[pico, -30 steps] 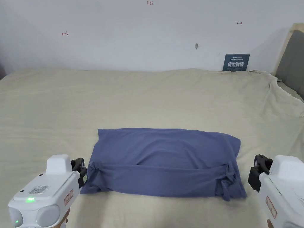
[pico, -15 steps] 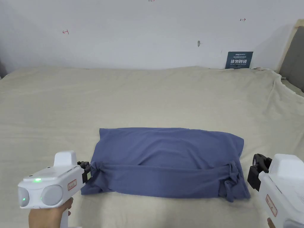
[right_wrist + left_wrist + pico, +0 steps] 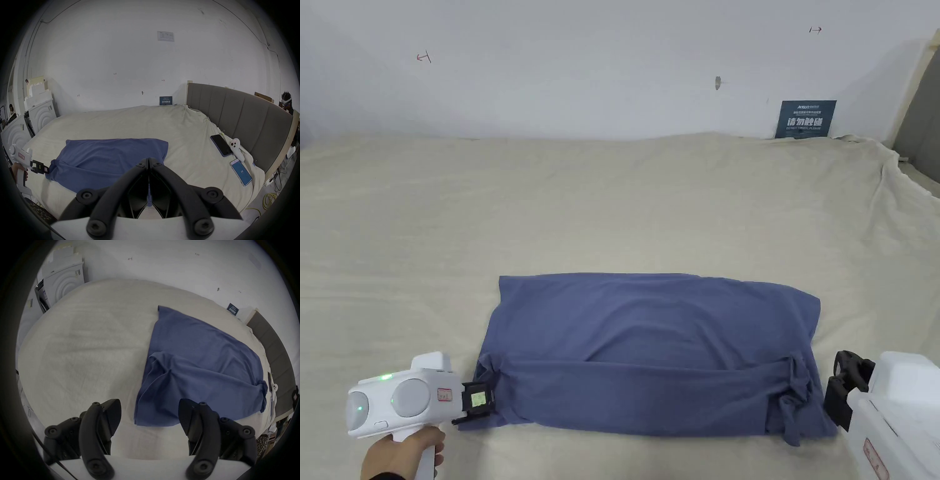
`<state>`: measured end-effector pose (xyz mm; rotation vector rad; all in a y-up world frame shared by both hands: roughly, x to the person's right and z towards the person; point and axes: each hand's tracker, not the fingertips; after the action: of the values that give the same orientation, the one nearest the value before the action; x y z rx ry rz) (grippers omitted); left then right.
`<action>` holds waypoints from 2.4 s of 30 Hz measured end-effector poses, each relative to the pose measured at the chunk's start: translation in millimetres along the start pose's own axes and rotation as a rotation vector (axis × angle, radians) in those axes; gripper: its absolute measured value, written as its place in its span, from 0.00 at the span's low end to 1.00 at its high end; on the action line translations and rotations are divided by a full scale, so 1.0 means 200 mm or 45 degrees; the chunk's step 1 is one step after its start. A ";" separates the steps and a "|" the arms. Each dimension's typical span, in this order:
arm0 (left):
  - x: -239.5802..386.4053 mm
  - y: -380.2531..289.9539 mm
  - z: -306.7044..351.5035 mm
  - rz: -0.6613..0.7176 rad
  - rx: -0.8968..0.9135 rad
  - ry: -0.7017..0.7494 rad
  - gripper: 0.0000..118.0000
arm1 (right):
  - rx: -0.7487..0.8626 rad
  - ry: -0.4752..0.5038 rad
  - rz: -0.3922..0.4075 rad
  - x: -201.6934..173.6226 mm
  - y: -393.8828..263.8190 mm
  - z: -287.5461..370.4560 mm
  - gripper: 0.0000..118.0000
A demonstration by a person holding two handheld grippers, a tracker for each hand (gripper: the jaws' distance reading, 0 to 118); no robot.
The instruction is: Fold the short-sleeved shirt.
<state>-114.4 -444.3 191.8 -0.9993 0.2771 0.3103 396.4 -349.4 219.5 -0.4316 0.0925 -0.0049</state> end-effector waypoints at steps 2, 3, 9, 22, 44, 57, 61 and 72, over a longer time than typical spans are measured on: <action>0.01 -0.01 -0.04 -0.017 -0.053 0.027 0.63 | -0.018 0.000 -0.009 0.01 -0.01 -0.03 0.00; 0.02 -0.02 -0.06 -0.040 -0.067 0.026 0.56 | -0.025 -0.001 -0.012 0.01 -0.02 -0.04 0.00; 0.11 -0.08 -0.10 -0.160 -0.070 0.081 0.08 | -0.093 -0.016 -0.038 0.06 -0.05 -0.10 0.00; 0.08 -0.05 0.11 -0.185 0.090 -0.001 0.04 | -0.630 -0.038 0.033 0.16 -0.31 -0.57 0.59; -0.02 -0.12 0.21 -0.109 0.118 -0.031 0.04 | -0.570 0.101 -0.140 0.20 -0.20 -0.29 0.09; -0.14 -0.50 0.20 -0.051 0.005 -0.033 0.04 | -0.695 0.081 -0.144 0.34 -0.54 -0.18 0.09; -0.12 -0.53 0.14 -0.056 -0.001 0.004 0.04 | -0.706 0.045 -0.152 0.33 -0.60 -0.22 0.09; -0.02 -0.37 0.41 -0.002 0.121 -0.061 0.77 | -0.472 0.010 -0.103 0.22 -0.22 0.00 0.70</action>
<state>-83.1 -411.6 292.6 -0.8974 0.2452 0.3166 441.9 -389.2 234.3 -0.8057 0.0839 -0.0703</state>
